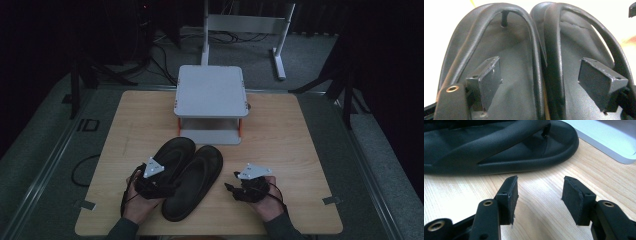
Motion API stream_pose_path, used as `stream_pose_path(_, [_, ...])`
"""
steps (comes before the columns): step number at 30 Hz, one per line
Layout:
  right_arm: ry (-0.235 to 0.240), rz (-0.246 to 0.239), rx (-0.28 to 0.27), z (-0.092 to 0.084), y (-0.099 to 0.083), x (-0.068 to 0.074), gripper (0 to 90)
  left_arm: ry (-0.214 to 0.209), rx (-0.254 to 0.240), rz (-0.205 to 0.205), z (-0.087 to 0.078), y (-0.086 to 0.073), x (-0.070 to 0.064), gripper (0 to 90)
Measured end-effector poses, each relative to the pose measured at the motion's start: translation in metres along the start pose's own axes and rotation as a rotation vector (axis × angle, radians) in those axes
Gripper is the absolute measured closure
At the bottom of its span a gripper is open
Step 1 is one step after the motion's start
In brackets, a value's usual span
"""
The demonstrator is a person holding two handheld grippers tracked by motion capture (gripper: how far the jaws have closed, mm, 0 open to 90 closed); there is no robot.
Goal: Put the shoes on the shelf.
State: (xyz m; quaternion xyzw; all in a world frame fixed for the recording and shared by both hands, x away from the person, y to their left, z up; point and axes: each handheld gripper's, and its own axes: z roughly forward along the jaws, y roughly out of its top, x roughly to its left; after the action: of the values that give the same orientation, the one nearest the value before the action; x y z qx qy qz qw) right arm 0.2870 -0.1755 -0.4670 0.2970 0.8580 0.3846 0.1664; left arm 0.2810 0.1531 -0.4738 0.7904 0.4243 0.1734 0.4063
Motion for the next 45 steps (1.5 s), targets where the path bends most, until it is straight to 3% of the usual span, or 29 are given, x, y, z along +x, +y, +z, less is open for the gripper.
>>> stream_pose_path(3, [0.002, 0.004, 0.003, 0.001, -0.001, 0.000, 46.1, 0.021, 0.017, 0.013, 0.005, 0.001, -0.003, 18.6])
stream_pose_path(10, [0.003, 0.003, 0.004, 0.001, -0.002, 0.000, 45.8, 0.012, 0.038, 0.043, 0.007, -0.001, -0.014, 21.3])
stream_pose_path(15, [0.005, 0.000, 0.011, 0.002, -0.002, 0.000, 45.7, 0.016, 0.060, 0.043, 0.012, -0.002, -0.019, 32.6])
stream_pose_path(24, [0.011, -0.001, 0.014, 0.004, -0.003, 0.001, 45.7, 0.079, 0.051, 0.019, 0.015, -0.001, -0.020, 57.3])
stream_pose_path(29, [0.011, -0.003, 0.018, 0.005, -0.003, 0.002, 45.7, 0.061, 0.050, -0.003, 0.016, 0.000, -0.018, 68.1])
stream_pose_path(38, [-0.008, 0.013, 0.007, 0.001, -0.004, -0.006, 45.7, 0.087, 0.060, -0.010, 0.017, 0.002, -0.021, 74.4])
stream_pose_path(45, [-0.029, 0.028, 0.000, -0.005, -0.007, -0.013, 45.7, 0.079, 0.063, -0.011, 0.016, 0.005, -0.022, 74.7])
